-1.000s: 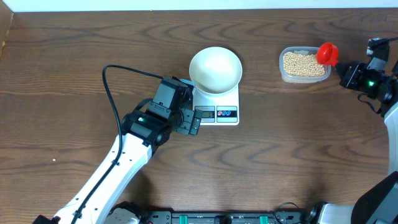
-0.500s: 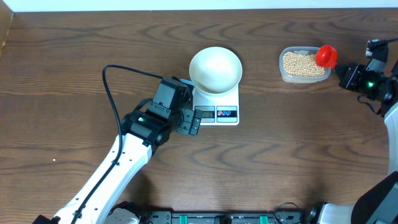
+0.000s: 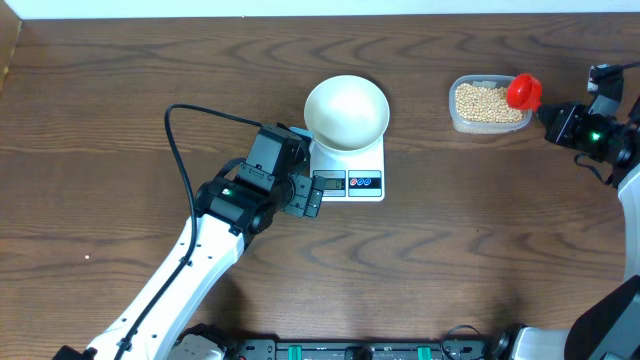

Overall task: Scoop item into bowl and weigh 50g on scale
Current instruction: 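Pull the left gripper back from the scale and hold, then lower the red scoop into the soybean tub with the right gripper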

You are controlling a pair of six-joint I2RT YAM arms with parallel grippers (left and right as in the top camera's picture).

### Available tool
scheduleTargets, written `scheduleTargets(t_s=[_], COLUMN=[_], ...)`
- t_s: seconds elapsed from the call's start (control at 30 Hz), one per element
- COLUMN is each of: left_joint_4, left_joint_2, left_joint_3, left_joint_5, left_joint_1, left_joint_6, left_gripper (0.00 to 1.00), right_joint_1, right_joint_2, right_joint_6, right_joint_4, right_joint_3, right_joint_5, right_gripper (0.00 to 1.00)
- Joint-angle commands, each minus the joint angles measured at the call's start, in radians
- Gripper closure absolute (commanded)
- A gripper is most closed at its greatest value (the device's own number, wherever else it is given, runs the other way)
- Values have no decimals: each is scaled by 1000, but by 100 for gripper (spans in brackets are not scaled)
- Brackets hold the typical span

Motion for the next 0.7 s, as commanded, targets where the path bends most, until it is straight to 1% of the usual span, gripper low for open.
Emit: scheduleTargets(t_s=[0.0,0.13,0.2,0.27,0.5,0.67], left_joint_4=[-3,-3,-3,-3,-3,-3], left_joint_2=[2,2,2,2,2,2], left_joint_3=[-19,-19,-19,-19,-19,-19], left_joint_5=[2,2,2,2,2,2], left_joint_1=[4,4,4,4,4,4], left_joint_6=[-1,-1,-1,-1,-1,-1], left_gripper=[8,8,8,8,8,8], right_joint_1=[3,10,22,48,179,226], right_joint_2=[-14,-14,-15,-15,-6,32], right_joint_6=[-15,-21,-47,-48,-117,-153], right_joint_4=[1,18,26,14,-193,-290], right_joint_3=[17,17,20,43,249,352], right_joint_5=[0,0,3,51,333,443], right_gripper=[99,99,99,99,99,99])
